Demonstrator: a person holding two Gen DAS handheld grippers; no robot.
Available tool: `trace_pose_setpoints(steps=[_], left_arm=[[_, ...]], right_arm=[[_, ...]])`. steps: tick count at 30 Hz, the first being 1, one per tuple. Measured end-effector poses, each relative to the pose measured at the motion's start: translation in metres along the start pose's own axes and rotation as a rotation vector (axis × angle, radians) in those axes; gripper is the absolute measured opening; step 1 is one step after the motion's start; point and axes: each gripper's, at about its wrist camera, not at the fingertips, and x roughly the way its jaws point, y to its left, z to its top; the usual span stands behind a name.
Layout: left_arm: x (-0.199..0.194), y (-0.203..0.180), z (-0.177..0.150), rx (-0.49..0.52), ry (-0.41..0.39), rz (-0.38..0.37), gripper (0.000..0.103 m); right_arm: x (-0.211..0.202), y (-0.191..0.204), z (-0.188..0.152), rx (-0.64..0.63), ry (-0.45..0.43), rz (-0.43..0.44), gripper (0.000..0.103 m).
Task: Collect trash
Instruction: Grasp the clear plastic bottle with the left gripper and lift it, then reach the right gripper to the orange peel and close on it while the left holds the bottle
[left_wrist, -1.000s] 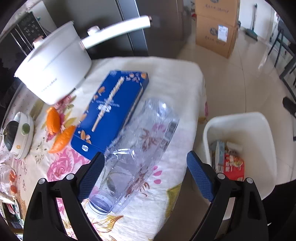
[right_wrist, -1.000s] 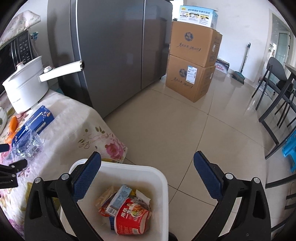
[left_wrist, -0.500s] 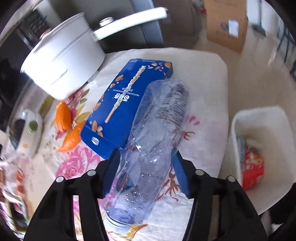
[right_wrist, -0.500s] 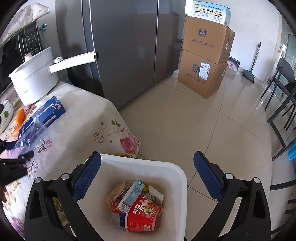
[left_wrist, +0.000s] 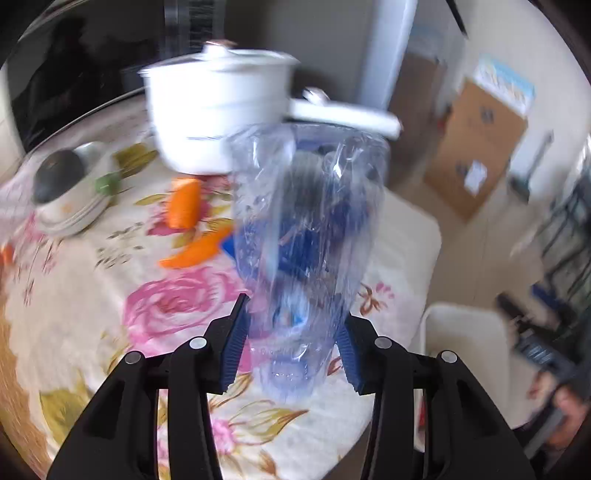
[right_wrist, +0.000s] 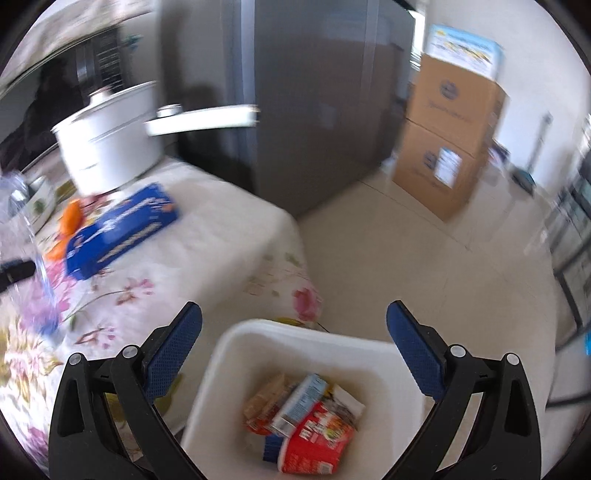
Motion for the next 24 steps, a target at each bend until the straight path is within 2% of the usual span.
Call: trace_pose_setpoints(steps=[5, 12, 18, 24], left_arm=[[-0.045, 0.053, -0.007, -0.197, -0.111, -0.029, 0.044], [-0.096, 0.106, -0.020, -0.358, -0.240, -0.002, 0.044], [-0.123, 0.138, -0.027, -0.422, -0.310, 0.032, 0.044], [-0.132, 0.160, -0.034, -0.462, -0.314, 0.047, 0.044]], right_arm=[[-0.004, 0.065, 0.025, -0.167, -0.062, 0.069, 0.096], [-0.006, 0.174, 0.062, -0.420, -0.123, 0.203, 0.096], [0.014, 0.245, 0.067, -0.564, -0.089, 0.251, 0.096], [0.040, 0.294, 0.058, -0.759, -0.054, 0.242, 0.096]])
